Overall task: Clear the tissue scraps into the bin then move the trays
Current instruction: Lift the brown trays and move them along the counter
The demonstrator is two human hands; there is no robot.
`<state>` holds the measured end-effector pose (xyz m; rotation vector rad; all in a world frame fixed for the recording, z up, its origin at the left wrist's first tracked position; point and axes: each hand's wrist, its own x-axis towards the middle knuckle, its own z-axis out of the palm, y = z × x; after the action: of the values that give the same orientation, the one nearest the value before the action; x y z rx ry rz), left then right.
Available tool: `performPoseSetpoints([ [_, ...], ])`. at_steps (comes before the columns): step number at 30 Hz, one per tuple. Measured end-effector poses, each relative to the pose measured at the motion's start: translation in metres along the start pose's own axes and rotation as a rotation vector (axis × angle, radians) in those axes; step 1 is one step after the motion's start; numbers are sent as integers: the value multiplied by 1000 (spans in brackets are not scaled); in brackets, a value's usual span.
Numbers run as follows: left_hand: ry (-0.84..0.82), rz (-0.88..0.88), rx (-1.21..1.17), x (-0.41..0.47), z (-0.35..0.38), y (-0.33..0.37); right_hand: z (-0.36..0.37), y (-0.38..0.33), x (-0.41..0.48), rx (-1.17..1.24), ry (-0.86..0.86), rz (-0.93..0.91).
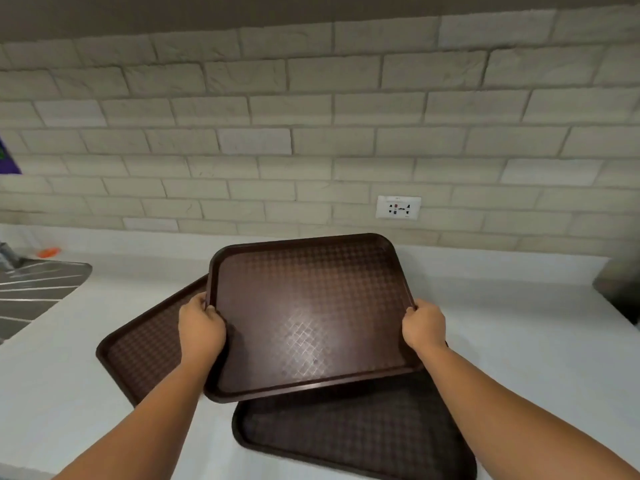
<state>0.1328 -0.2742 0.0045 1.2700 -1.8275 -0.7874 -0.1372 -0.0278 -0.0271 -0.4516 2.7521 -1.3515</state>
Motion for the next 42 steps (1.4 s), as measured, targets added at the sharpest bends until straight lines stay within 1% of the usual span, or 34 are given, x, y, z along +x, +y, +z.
performPoseSetpoints([
  [3, -55, 40, -9, -19, 42, 38, -51, 40, 16, -18, 88, -20],
  [6, -128, 65, -7, -47, 91, 69, -106, 88, 28, -68, 141, -16],
  [9, -222, 59, 0, -87, 137, 95, -161, 135, 32, -133, 162, -3],
  [13, -388, 74, -20, -146, 193, 128, -225, 198, 38, -219, 171, 38],
  [16, -472, 89, 73, -186, 235, 146, -262, 249, 40, -286, 149, 89],
  [19, -521, 156, 184, -222, 266, 163, -291, 295, 41, -337, 135, 136],
  [22, -564, 231, 323, -251, 289, 171, -310, 332, 41, -374, 114, 180],
  [28, -597, 259, 509, -290, 314, 179, -327, 373, 35, -397, 58, 198],
  [34, -599, 212, 596, -301, 320, 179, -322, 382, 35, -458, 17, 196],
  [39, -594, 243, 656, -303, 323, 177, -322, 384, 37, -565, -25, 191],
  [42, -600, 260, 667, -301, 323, 178, -320, 377, 38, -652, -15, 181],
])
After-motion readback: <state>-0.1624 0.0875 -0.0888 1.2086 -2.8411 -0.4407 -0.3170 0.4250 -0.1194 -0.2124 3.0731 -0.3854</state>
